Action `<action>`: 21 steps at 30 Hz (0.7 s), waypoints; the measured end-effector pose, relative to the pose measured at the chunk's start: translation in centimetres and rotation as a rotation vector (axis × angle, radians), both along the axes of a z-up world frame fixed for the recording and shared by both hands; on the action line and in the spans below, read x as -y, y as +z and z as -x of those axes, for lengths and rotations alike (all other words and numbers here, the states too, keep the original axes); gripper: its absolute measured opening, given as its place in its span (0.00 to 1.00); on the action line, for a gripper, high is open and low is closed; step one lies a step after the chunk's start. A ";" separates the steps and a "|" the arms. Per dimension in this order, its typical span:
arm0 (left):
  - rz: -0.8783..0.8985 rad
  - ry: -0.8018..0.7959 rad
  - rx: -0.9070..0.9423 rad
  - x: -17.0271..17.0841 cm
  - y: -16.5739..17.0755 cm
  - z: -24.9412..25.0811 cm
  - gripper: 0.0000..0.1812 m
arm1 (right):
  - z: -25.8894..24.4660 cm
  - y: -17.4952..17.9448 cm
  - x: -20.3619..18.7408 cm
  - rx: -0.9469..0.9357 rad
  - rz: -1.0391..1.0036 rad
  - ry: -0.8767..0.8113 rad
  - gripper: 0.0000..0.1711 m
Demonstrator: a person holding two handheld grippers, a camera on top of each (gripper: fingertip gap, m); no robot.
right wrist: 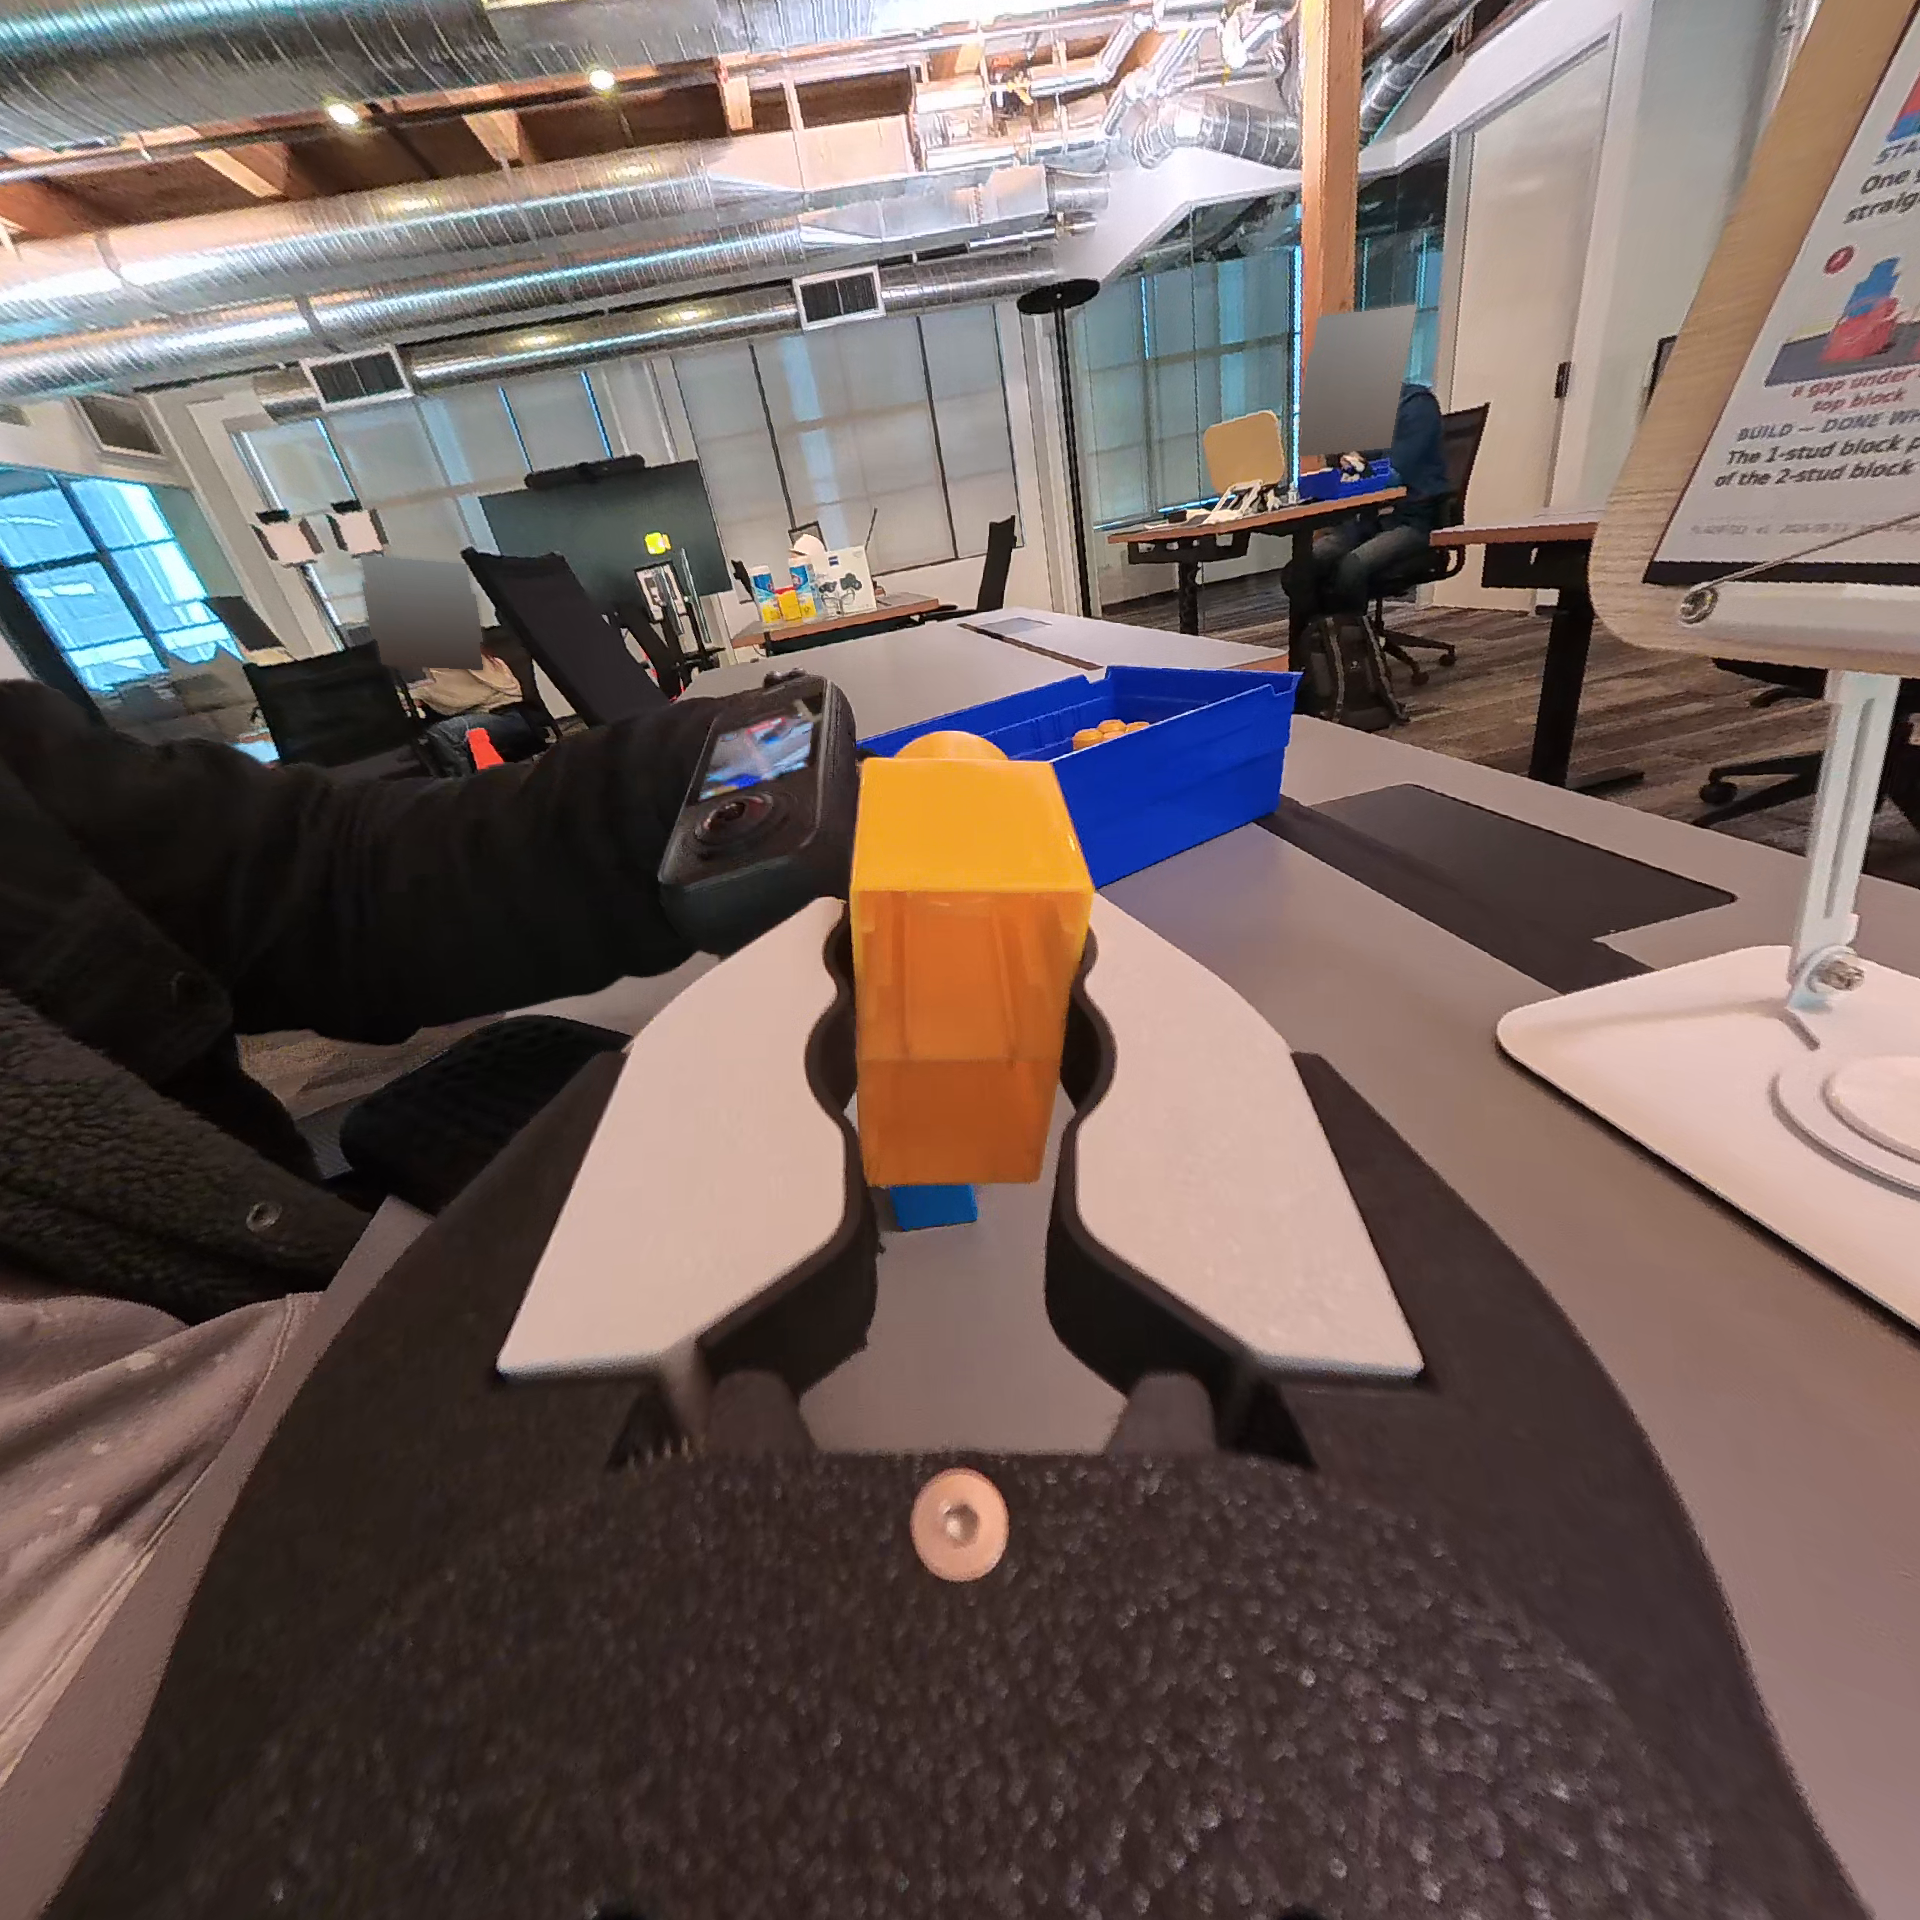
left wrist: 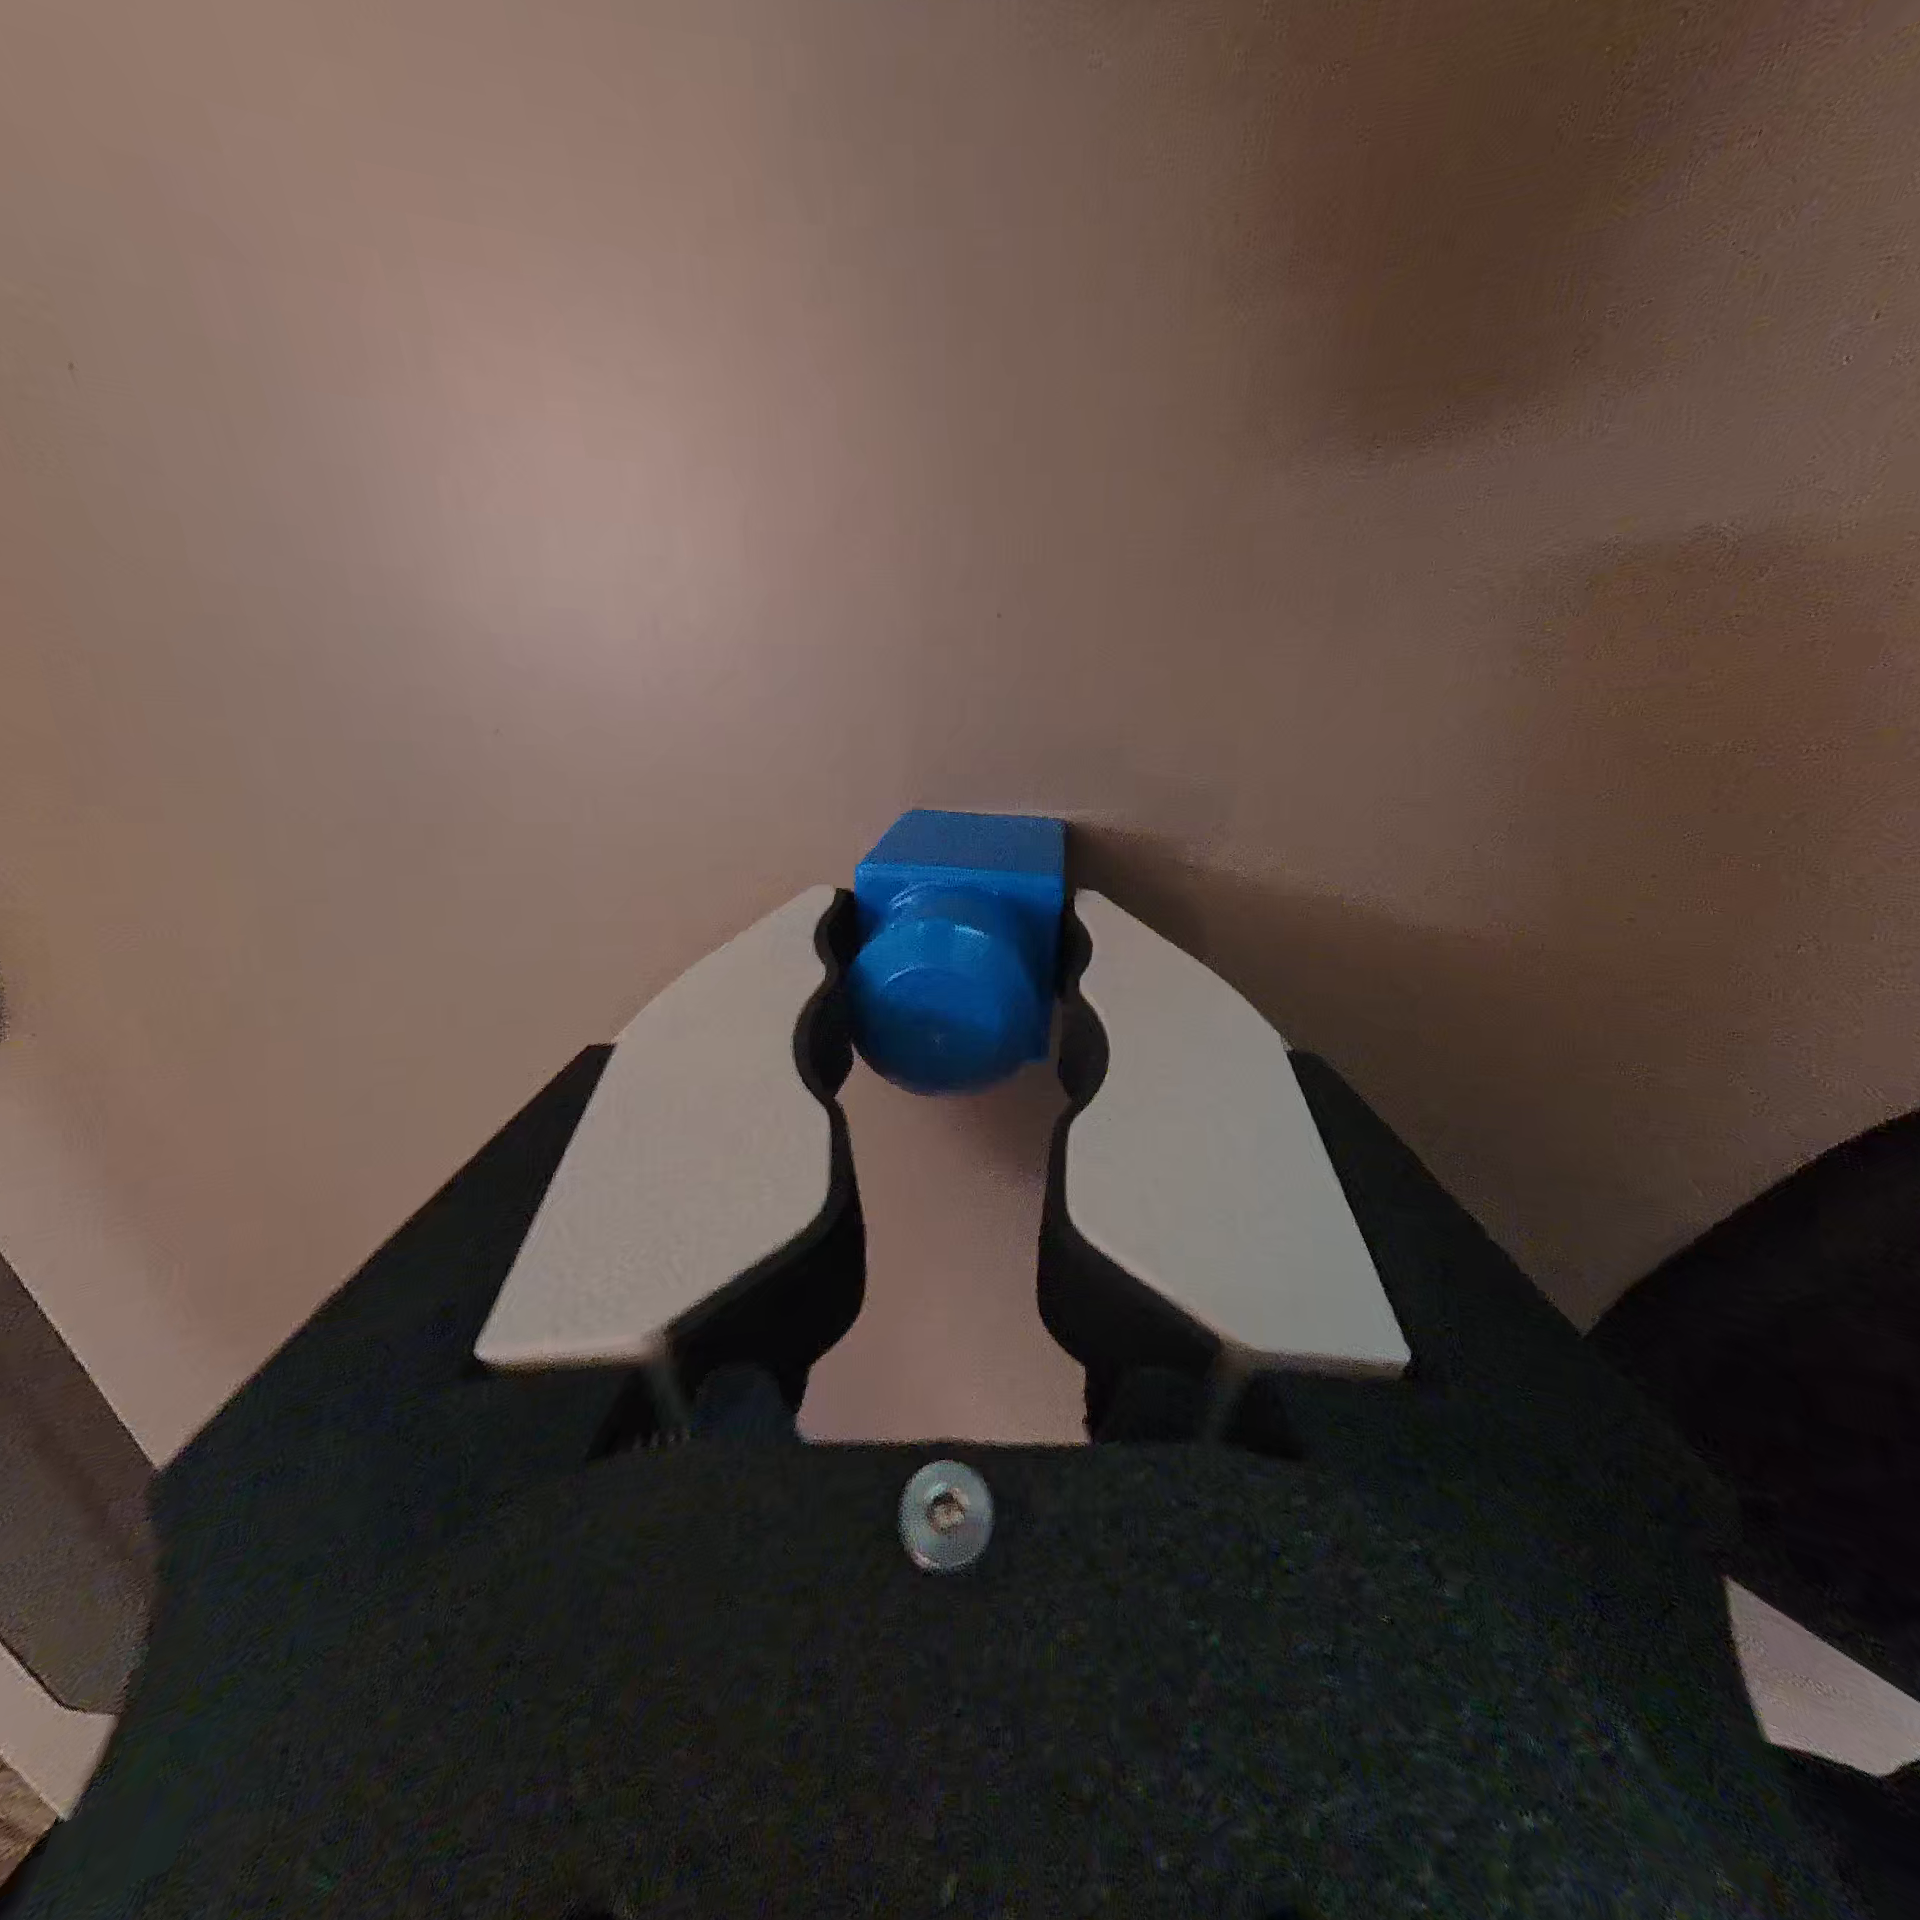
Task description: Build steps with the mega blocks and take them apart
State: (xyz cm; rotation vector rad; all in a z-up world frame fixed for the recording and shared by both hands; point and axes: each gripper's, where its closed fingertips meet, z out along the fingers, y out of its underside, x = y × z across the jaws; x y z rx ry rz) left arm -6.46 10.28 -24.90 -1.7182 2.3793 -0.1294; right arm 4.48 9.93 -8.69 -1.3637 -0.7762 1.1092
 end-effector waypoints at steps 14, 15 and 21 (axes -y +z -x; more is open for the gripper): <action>0.349 0.336 1.321 -1.3 18.2 -2.2 0.20 | -1.1 1.4 0.5 -0.082 -0.035 0.012 0.21; 0.388 0.359 1.386 -1.2 18.8 -2.0 0.20 | -0.9 1.4 0.6 -0.084 -0.035 0.022 0.21; 0.592 0.336 1.443 1.6 17.2 -3.6 0.20 | 1.9 -0.1 1.9 -0.001 -0.028 0.117 0.21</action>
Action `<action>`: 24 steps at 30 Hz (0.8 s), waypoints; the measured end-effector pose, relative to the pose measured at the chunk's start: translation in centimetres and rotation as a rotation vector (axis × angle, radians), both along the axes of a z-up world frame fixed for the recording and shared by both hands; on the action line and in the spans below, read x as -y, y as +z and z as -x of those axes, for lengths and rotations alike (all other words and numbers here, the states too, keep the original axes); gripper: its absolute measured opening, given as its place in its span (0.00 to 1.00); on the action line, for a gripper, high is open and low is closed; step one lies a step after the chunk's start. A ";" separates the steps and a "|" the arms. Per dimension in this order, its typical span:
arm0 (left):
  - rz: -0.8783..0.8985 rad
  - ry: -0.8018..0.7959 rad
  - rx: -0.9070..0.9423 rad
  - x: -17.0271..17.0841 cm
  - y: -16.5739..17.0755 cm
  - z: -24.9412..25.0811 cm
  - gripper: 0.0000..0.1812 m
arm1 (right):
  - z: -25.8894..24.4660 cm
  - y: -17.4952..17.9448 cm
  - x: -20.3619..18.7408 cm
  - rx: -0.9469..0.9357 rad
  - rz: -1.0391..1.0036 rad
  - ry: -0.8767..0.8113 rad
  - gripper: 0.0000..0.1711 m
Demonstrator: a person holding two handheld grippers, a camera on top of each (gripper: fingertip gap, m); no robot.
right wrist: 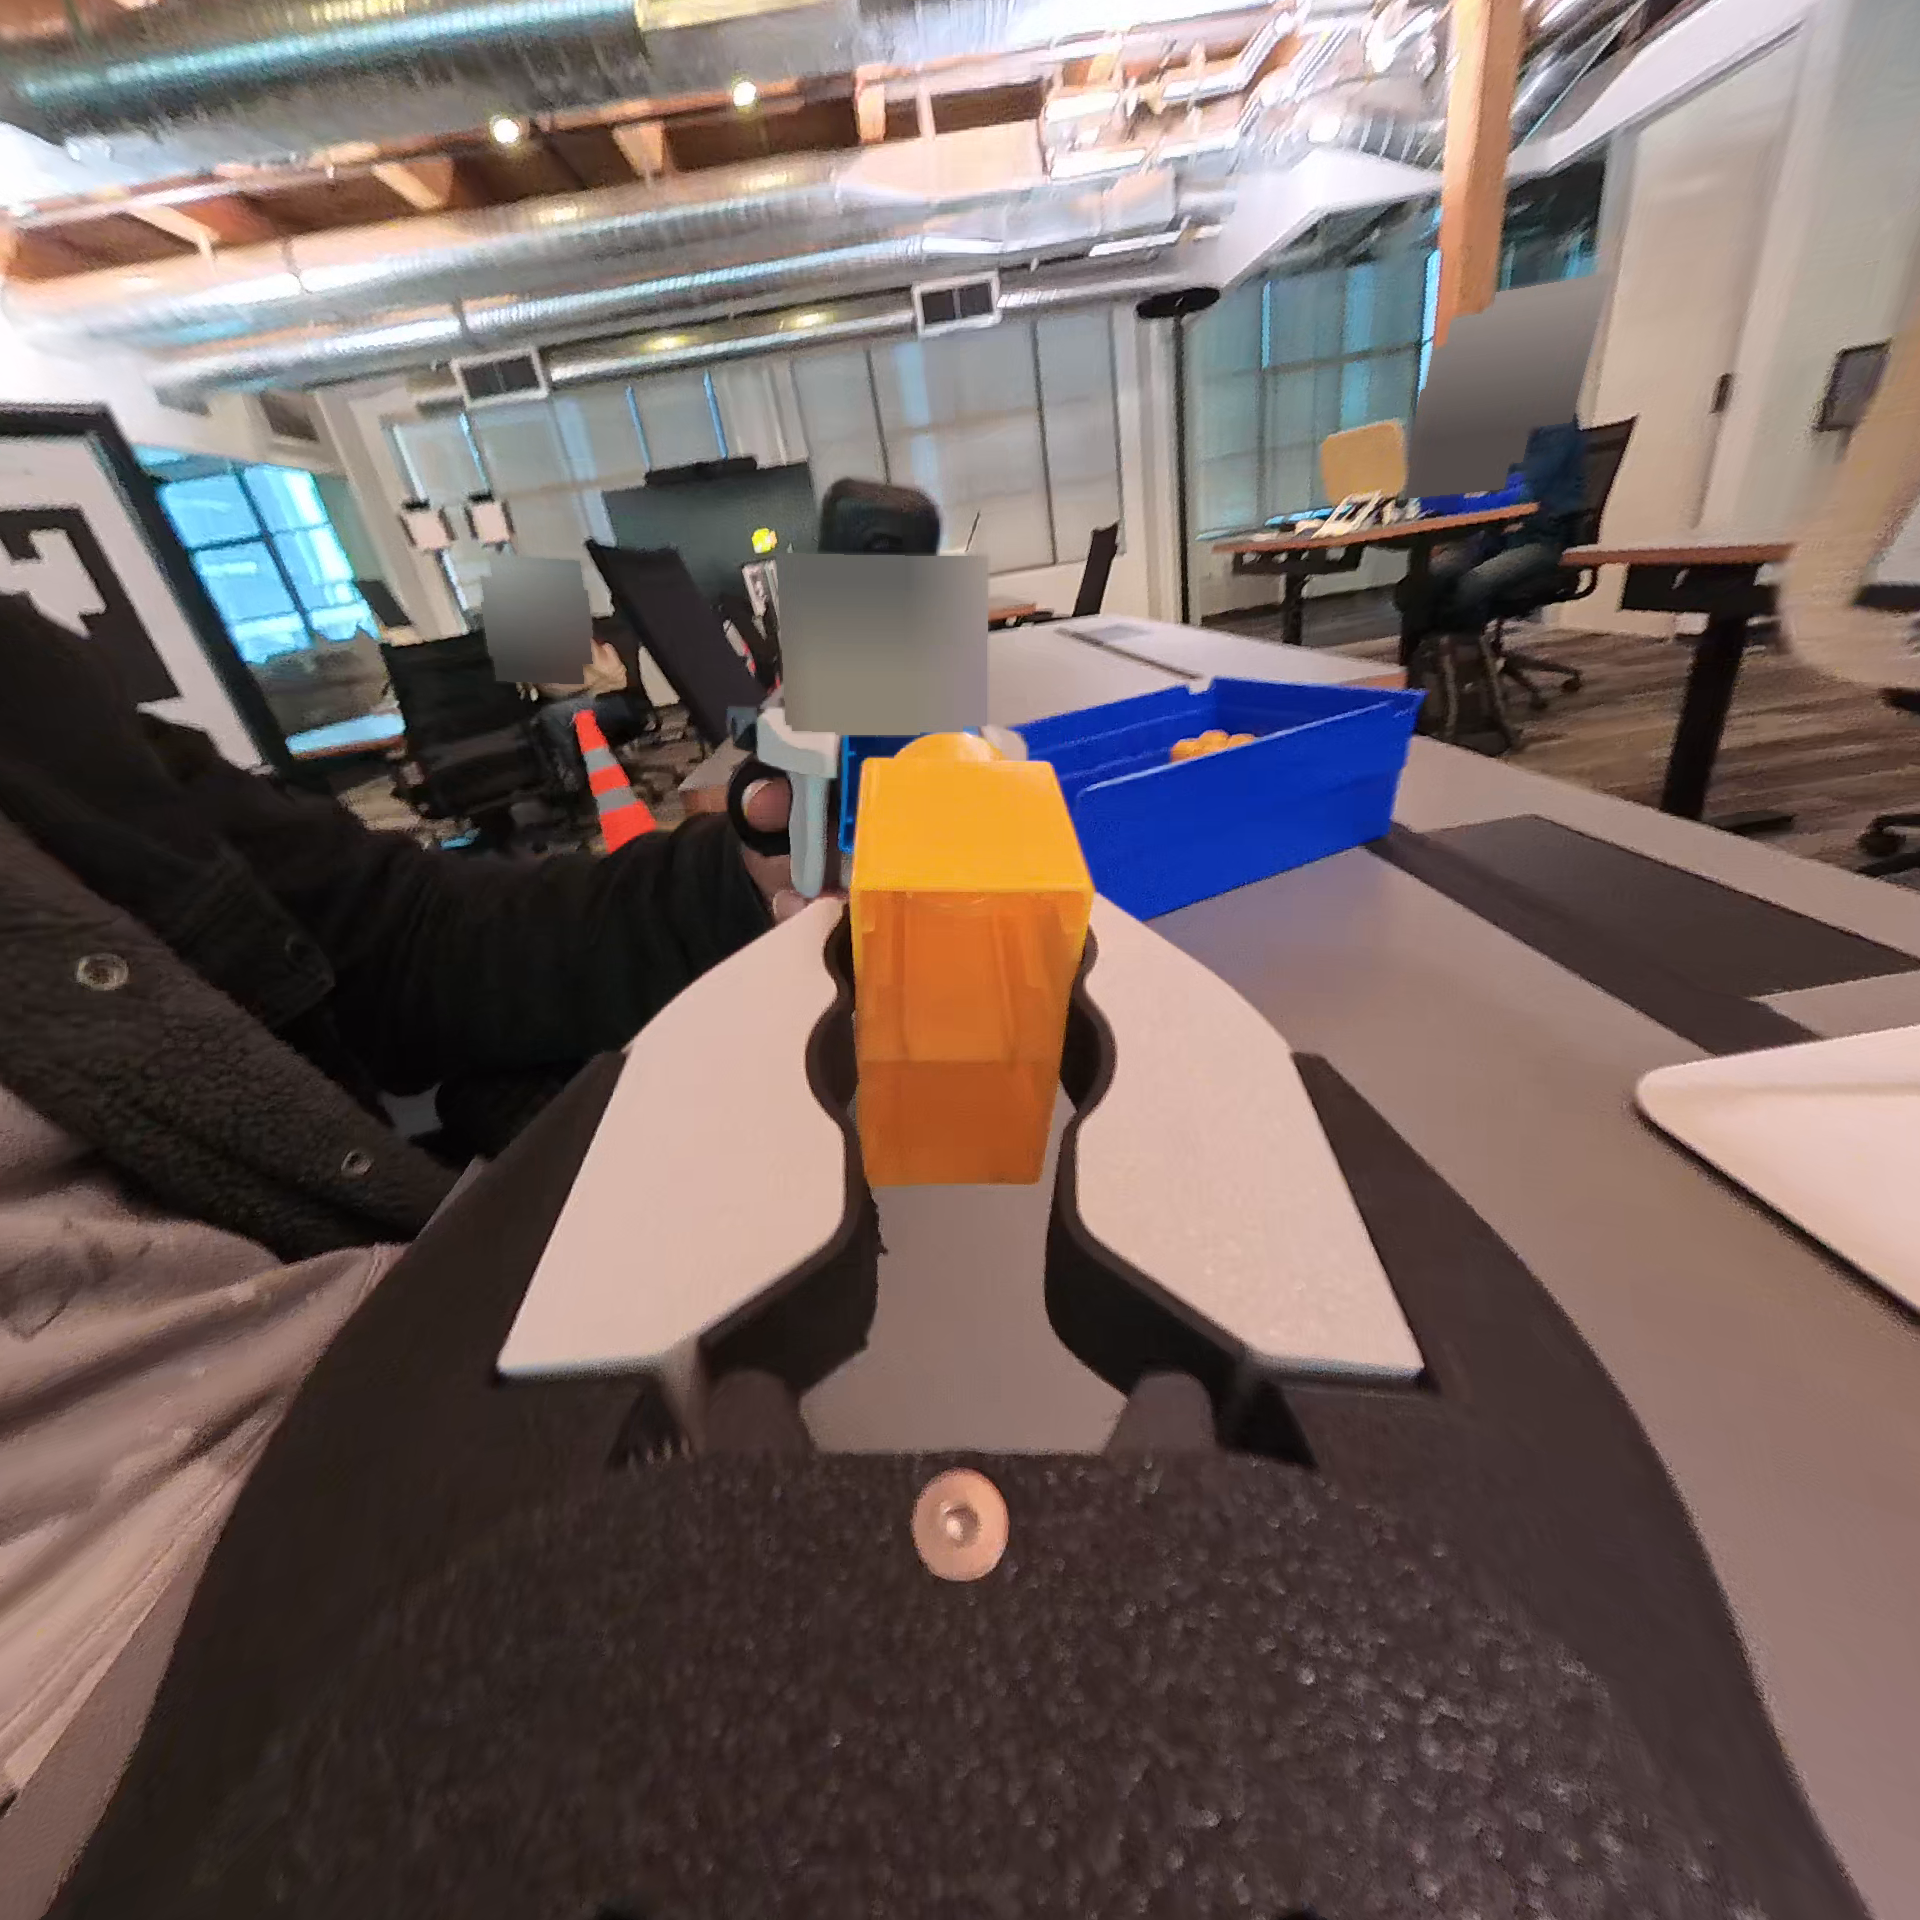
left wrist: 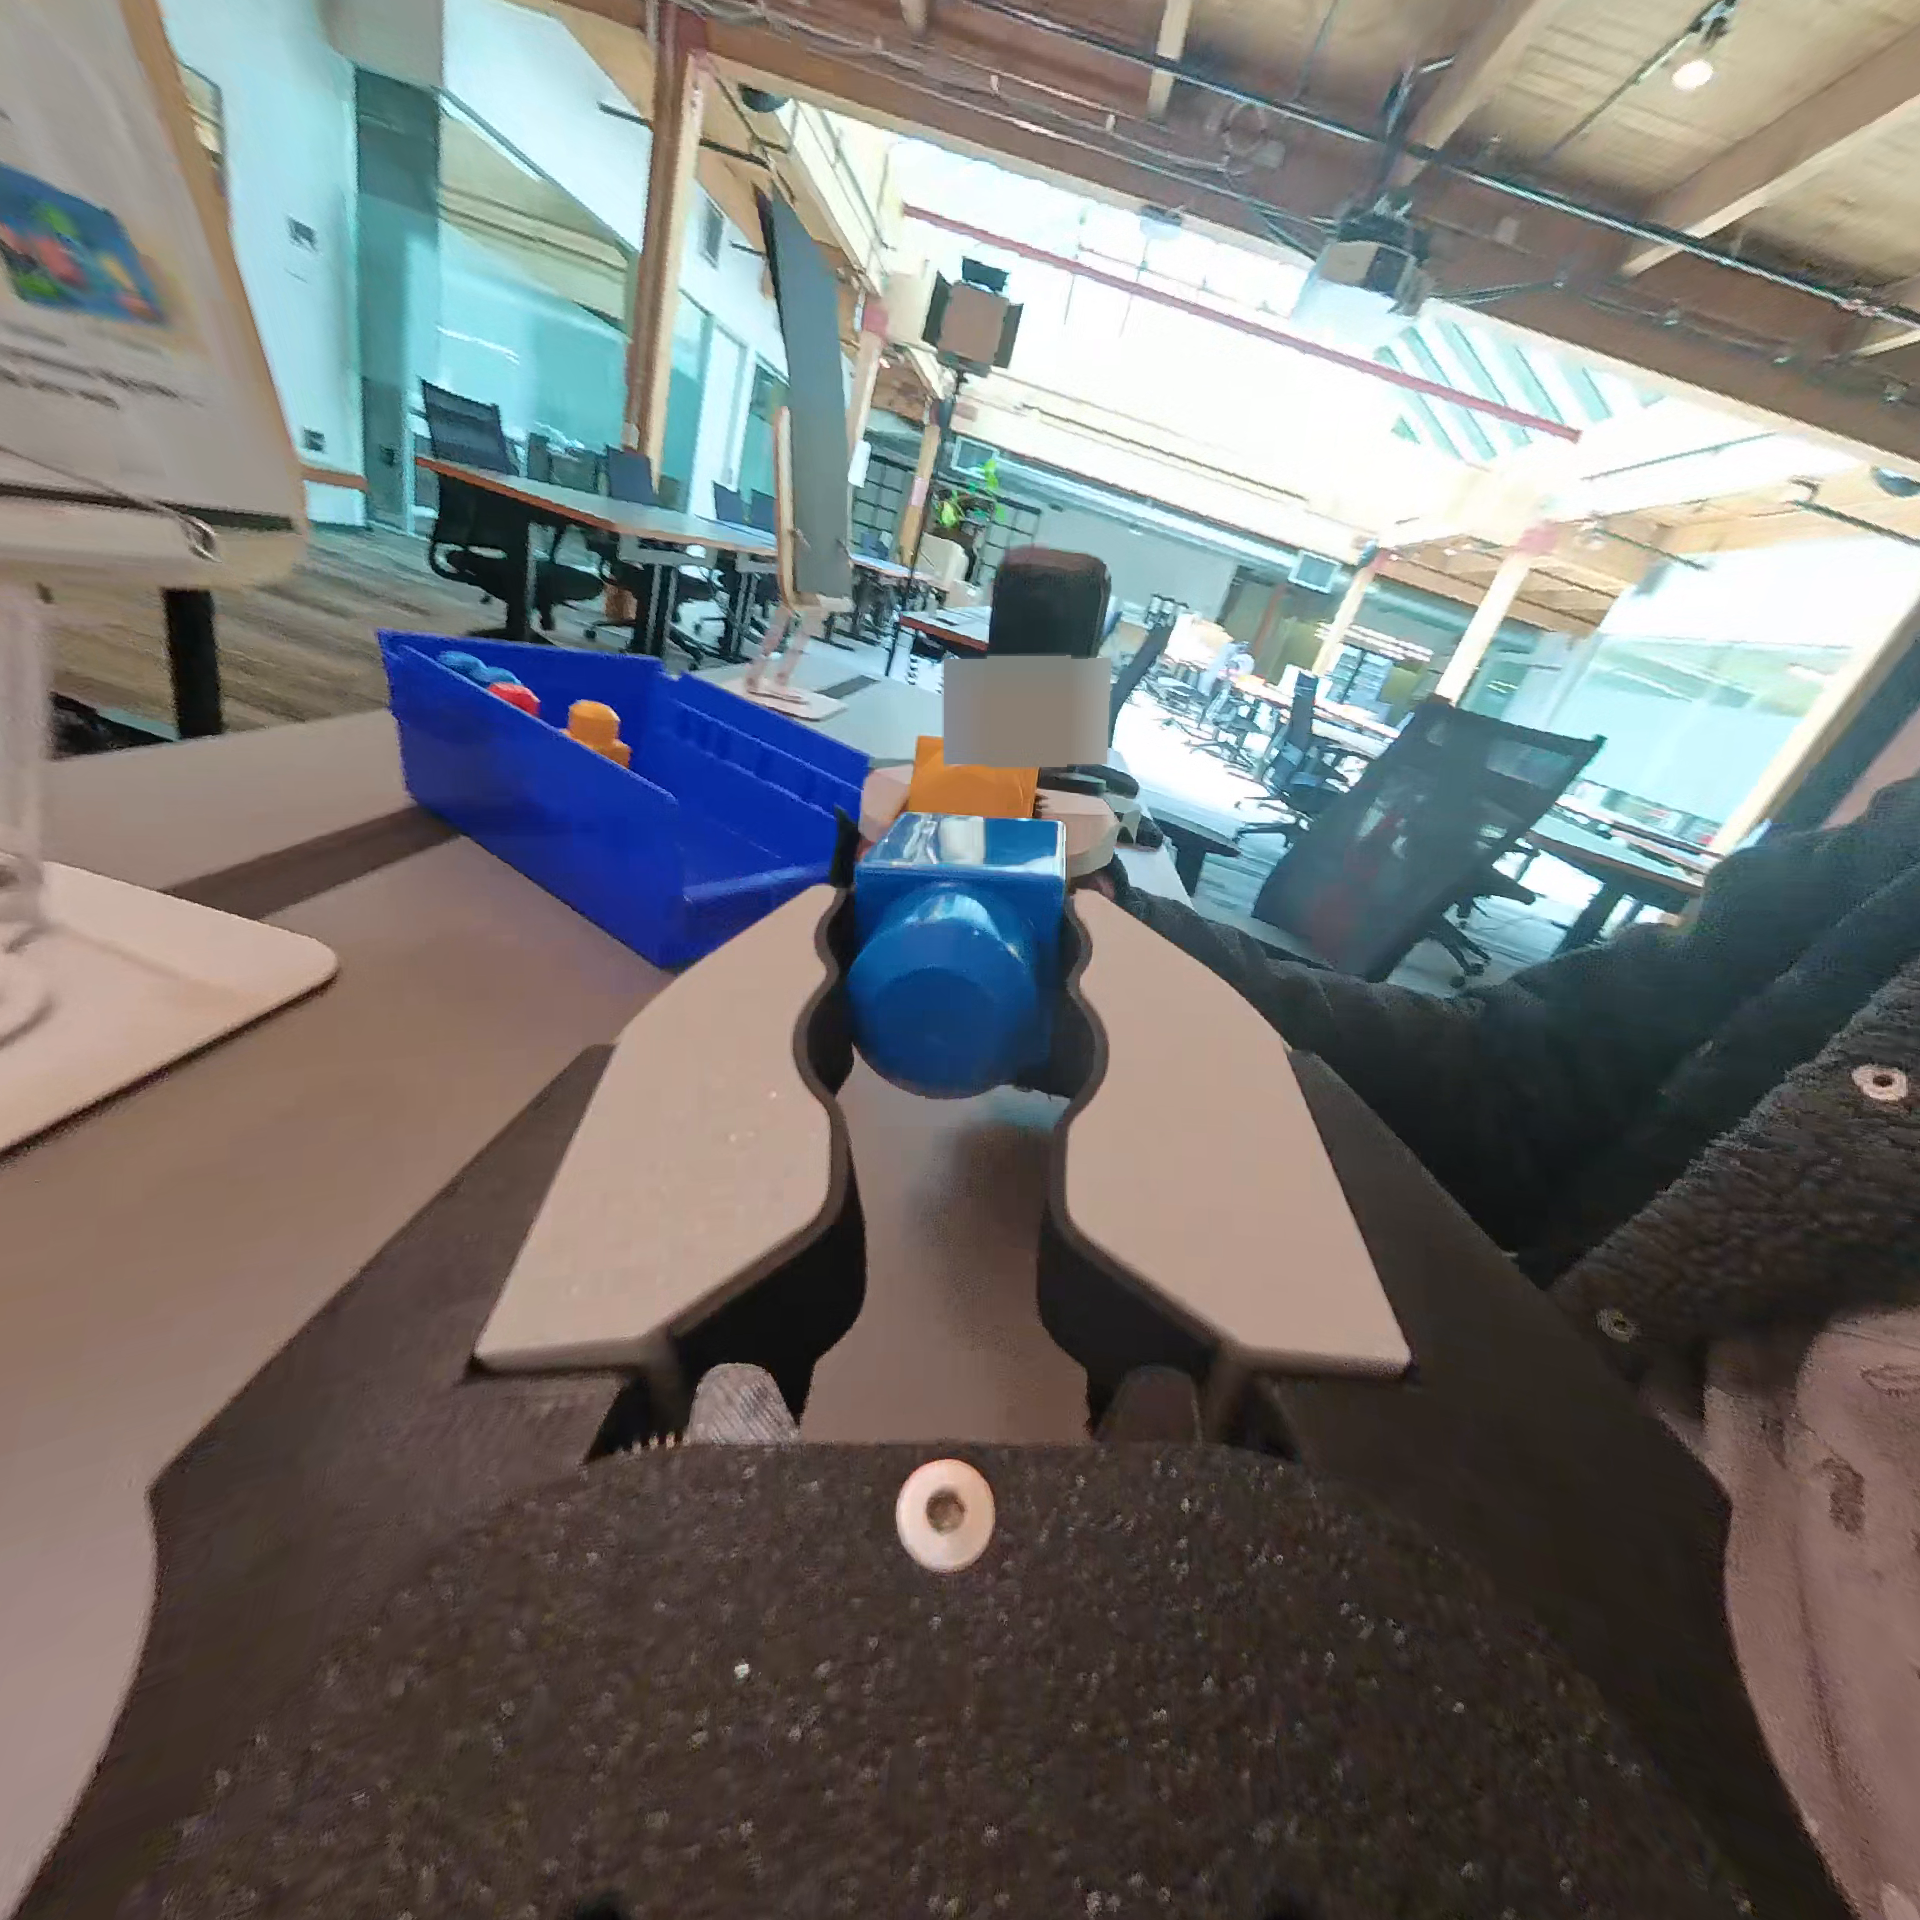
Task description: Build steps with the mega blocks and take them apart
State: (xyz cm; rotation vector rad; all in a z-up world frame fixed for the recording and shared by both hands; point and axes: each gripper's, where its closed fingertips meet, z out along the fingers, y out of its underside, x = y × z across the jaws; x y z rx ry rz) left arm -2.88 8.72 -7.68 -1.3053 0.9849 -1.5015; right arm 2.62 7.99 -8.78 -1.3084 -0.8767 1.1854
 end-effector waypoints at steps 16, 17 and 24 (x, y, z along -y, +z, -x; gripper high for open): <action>-0.051 0.003 -0.116 0.7 -3.0 -1.2 0.20 | 3.1 -3.6 0.6 0.147 0.054 0.065 0.21; -0.035 0.001 -0.117 0.7 -3.1 -1.3 0.20 | 3.2 -3.7 0.5 0.155 0.052 0.062 0.21; 0.004 0.002 -0.125 0.7 -3.6 -1.7 0.20 | 3.3 -4.5 0.5 0.191 0.061 0.055 0.21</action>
